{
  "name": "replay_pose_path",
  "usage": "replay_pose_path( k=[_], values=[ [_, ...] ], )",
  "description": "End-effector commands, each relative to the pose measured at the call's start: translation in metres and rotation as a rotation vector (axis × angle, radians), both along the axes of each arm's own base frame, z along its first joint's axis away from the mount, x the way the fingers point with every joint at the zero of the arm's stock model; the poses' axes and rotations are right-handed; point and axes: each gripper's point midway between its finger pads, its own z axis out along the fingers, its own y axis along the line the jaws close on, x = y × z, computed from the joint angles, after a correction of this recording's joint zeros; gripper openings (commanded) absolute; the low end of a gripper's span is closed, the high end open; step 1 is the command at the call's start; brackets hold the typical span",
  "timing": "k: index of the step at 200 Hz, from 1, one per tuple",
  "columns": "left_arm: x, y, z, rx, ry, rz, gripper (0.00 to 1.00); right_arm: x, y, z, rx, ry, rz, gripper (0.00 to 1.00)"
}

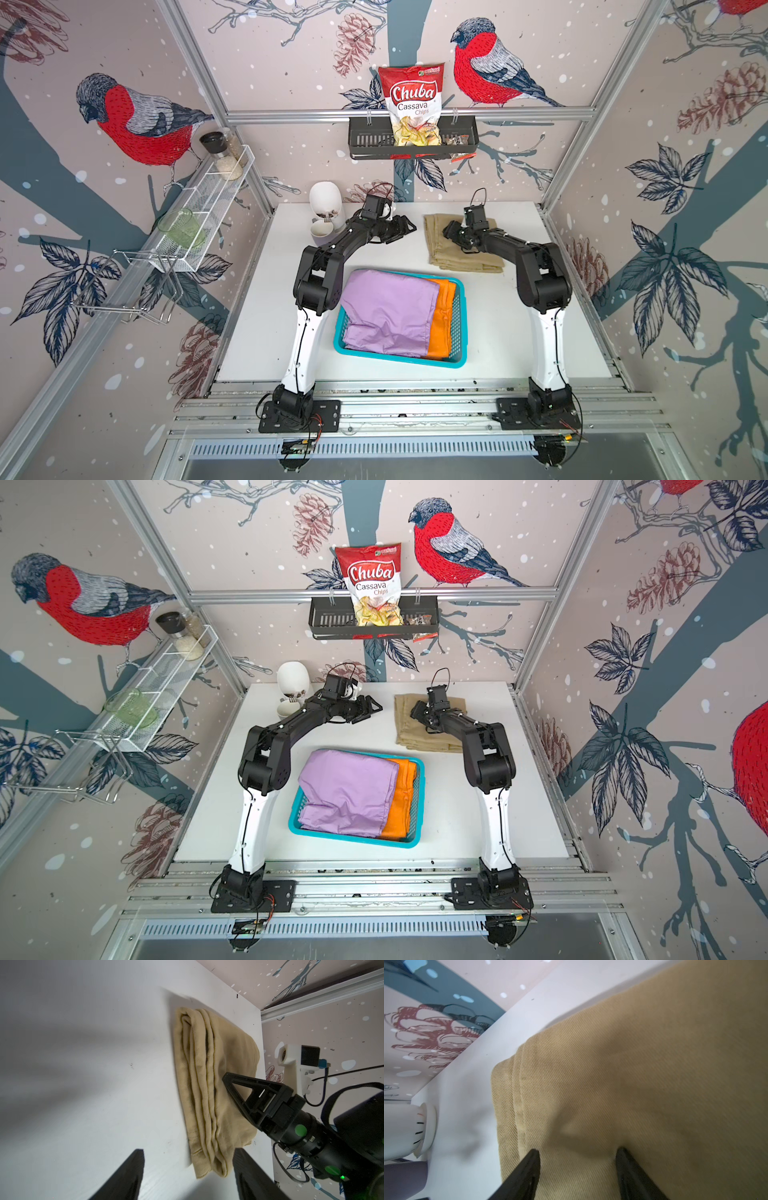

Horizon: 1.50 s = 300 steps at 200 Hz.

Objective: Put the folded long pants in the basket
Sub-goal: Move the long pant to the center of the board, then pick up the long pant at the center of the board.

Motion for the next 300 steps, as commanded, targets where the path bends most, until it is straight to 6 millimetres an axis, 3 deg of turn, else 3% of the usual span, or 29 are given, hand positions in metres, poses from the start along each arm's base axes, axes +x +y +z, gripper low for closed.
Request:
replay_pose_path(
  k=[1,31,50,63,72,110,136,155,211,237,257,282,291,300],
  values=[
    [0.007,-0.005,-0.005,-0.022,0.024,-0.001,0.73,-0.048,0.009,-0.040,-0.003,0.277,0.045,0.64],
    [0.016,-0.011,-0.018,-0.029,0.044,0.005,0.75,-0.031,0.003,0.011,0.082,0.175,0.048,0.66],
    [0.015,-0.015,-0.026,-0.017,0.057,0.005,0.75,-0.027,-0.020,0.041,0.103,0.108,0.064,0.75],
    [0.012,-0.018,-0.031,-0.012,0.069,0.003,0.76,-0.026,-0.040,0.052,0.099,0.078,0.087,0.82],
    [0.010,-0.021,-0.034,-0.010,0.076,0.000,0.77,-0.026,-0.058,0.052,0.083,0.079,0.087,0.87],
    [0.001,-0.035,-0.038,-0.005,0.087,-0.019,0.78,-0.037,-0.134,0.027,0.038,0.150,0.058,0.88],
    [-0.006,-0.047,-0.042,-0.011,0.096,-0.026,0.78,-0.047,-0.165,0.002,0.047,0.198,0.038,0.89],
    [-0.008,-0.052,-0.049,-0.016,0.109,-0.023,0.78,-0.055,-0.159,-0.012,0.088,0.226,0.084,0.89],
    [-0.009,-0.054,-0.072,-0.003,0.151,0.003,0.77,-0.070,-0.090,-0.036,0.131,0.282,0.229,0.82],
    [-0.007,-0.055,-0.081,-0.004,0.167,0.013,0.71,-0.068,-0.076,-0.044,0.162,0.291,0.224,0.75],
    [-0.004,-0.059,-0.085,-0.014,0.175,0.012,0.54,-0.064,-0.070,-0.044,0.208,0.279,0.211,0.60],
    [0.001,-0.065,-0.080,-0.039,0.166,0.010,0.18,-0.061,-0.061,-0.037,0.245,0.254,0.213,0.36],
    [0.003,-0.066,-0.077,-0.048,0.163,0.012,0.00,-0.059,-0.057,-0.032,0.252,0.241,0.217,0.28],
    [0.006,-0.067,-0.072,-0.053,0.155,0.018,0.00,-0.057,-0.054,-0.028,0.255,0.230,0.217,0.20]
  ],
)
